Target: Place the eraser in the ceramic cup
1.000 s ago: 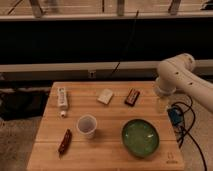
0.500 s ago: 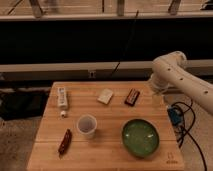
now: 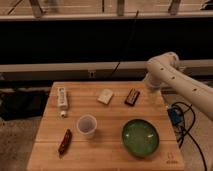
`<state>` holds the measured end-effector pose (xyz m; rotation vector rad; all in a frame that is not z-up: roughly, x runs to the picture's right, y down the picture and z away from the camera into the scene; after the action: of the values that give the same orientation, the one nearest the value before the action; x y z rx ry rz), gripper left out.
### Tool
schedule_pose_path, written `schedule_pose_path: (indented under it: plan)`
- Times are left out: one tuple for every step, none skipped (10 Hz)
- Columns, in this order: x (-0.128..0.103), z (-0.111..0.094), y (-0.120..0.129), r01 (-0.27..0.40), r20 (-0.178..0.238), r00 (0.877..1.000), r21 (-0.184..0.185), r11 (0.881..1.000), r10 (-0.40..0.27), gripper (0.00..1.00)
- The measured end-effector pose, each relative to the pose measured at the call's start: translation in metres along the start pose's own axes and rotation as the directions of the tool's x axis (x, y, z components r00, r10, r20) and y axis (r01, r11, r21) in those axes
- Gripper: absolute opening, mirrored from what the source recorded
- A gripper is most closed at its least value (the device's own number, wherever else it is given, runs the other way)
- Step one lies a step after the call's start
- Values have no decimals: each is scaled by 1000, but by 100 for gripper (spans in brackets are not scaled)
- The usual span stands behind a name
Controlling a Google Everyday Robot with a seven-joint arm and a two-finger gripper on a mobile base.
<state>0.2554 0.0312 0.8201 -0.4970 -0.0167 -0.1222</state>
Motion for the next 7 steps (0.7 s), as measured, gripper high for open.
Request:
schedule_pose_path:
  plan:
    - [-1, 6, -4, 11, 3, 1000, -2, 1000, -11, 80]
    - [-2, 13, -7, 22, 6, 1000, -6, 1000, -21, 80]
    - [-3, 18, -12, 31, 9, 999, -7, 1000, -31, 80]
    - [0, 22, -13, 37, 7, 999, -18, 999, -37, 80]
    - [-1, 26, -16, 45, 7, 999, -19, 999, -44, 80]
    - [-2, 31, -19, 55, 9, 998, -21, 998, -54, 80]
    - [-3, 35, -22, 64, 12, 998, -25, 998, -64, 80]
